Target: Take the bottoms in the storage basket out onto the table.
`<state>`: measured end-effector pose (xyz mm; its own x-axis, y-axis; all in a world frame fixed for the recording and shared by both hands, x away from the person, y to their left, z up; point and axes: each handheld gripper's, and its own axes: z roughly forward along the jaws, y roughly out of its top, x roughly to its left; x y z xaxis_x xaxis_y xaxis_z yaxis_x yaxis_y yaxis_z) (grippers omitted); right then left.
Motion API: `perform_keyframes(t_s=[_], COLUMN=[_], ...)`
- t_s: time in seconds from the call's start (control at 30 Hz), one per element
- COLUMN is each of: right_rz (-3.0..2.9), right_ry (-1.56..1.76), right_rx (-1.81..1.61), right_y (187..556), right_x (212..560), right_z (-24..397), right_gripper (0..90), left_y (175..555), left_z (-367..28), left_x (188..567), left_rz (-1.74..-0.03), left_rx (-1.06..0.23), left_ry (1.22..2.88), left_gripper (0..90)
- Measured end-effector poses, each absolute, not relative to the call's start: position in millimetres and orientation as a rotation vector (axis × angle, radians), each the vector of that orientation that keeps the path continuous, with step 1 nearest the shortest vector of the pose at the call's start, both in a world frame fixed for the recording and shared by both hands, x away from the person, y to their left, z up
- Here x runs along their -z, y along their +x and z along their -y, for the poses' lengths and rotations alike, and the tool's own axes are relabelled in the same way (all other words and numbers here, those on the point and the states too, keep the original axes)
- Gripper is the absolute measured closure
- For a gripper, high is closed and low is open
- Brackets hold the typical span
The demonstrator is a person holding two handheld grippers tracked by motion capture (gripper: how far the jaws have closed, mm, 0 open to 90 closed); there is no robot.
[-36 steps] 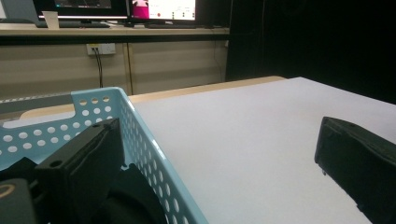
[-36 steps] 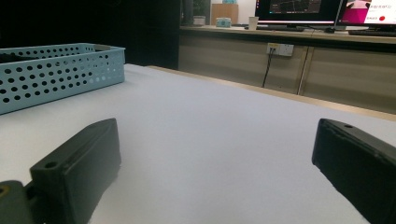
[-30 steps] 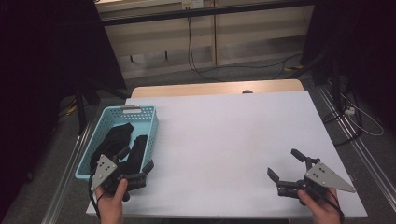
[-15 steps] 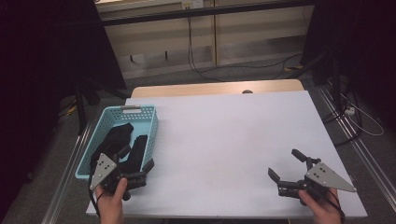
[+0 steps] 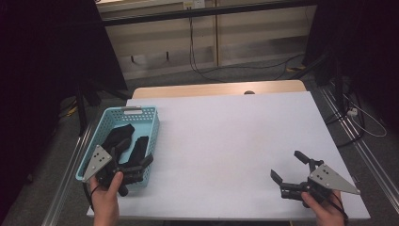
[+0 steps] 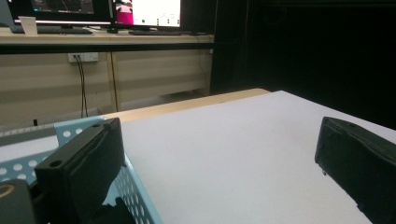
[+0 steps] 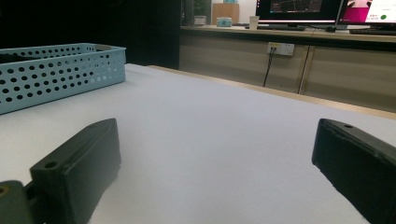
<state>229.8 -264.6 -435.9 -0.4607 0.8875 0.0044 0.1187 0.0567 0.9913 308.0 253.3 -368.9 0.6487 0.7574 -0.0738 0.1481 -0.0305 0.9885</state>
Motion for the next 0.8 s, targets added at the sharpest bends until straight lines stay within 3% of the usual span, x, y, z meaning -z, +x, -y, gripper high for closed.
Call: perform_keyframes(t_s=[0.4,0.8], right_rz=[-1.683,-1.686], right_ry=[1.012,1.010], right_rx=[-1.462,-1.464], right_y=[230,230], right_x=[436,436], right_z=[263,263], right_gripper=[0.1,0.1], left_y=[344,381], left_z=[-269,-285], left_x=[350,362], left_rz=[-0.799,-0.869], left_rx=[-0.580,-0.598], left_ry=[1.648,1.796], left_gripper=[1.4,2.6])
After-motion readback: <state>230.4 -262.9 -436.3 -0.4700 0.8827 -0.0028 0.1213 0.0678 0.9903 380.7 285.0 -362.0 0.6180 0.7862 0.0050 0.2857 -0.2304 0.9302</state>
